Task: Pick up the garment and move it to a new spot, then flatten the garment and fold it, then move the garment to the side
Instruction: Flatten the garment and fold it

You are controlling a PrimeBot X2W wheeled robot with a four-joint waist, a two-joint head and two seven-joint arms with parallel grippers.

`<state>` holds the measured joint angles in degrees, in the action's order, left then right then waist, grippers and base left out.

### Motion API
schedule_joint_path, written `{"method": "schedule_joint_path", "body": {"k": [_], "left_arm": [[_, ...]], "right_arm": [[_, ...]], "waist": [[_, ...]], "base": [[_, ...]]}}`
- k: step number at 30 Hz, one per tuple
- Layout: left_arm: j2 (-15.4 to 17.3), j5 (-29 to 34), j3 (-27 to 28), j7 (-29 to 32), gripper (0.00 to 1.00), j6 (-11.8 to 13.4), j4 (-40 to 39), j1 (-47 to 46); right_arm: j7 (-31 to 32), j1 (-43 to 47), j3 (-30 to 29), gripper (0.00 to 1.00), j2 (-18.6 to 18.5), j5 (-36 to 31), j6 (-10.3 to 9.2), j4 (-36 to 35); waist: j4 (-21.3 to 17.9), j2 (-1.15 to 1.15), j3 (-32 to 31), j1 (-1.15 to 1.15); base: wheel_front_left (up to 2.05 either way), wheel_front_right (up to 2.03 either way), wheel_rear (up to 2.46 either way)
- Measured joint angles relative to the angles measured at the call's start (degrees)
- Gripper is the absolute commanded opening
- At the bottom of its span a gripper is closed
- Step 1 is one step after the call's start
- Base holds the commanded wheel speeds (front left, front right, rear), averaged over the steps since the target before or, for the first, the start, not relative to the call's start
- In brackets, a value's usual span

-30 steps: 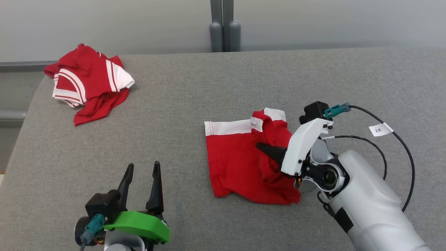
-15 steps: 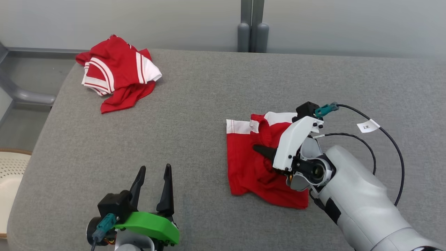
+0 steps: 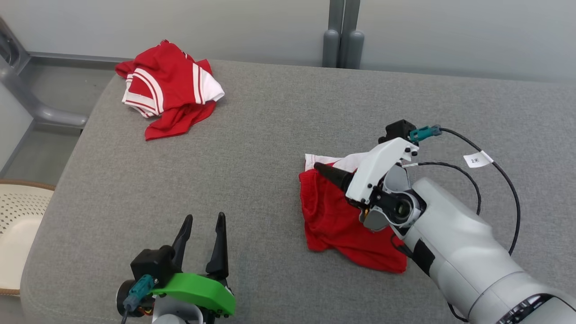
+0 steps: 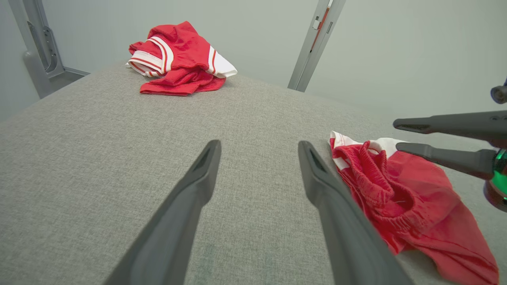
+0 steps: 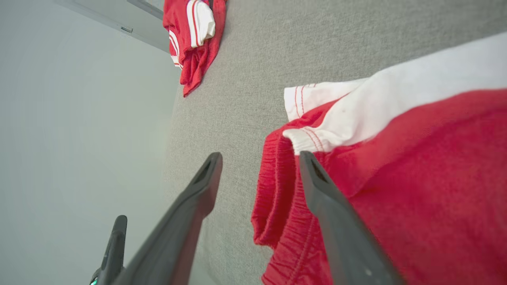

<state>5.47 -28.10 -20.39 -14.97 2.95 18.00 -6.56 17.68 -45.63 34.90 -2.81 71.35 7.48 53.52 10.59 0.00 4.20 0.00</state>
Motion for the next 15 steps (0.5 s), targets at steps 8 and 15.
{"method": "schedule_joint_path", "body": {"k": [8, 15], "left_arm": [[0.2, 0.9, 1.0, -0.1, 1.0, 0.1, -1.2, 0.0], [0.8, 2.0, 2.6, -0.2, 1.0, 0.6, -2.5, -0.7]], "right_arm": [[-13.0, -3.5, 4.4, 1.0, -1.0, -6.0, 0.0, -0.8], [-27.6, -1.9, 6.6, 1.0, -6.3, -14.5, 0.0, -2.2]], "waist": [[-2.3, 0.0, -0.3, 0.0], [-5.6, 0.0, -0.8, 0.0]], "base": [[0.0, 0.0, 0.0], [0.0, 0.0, 0.0]]}}
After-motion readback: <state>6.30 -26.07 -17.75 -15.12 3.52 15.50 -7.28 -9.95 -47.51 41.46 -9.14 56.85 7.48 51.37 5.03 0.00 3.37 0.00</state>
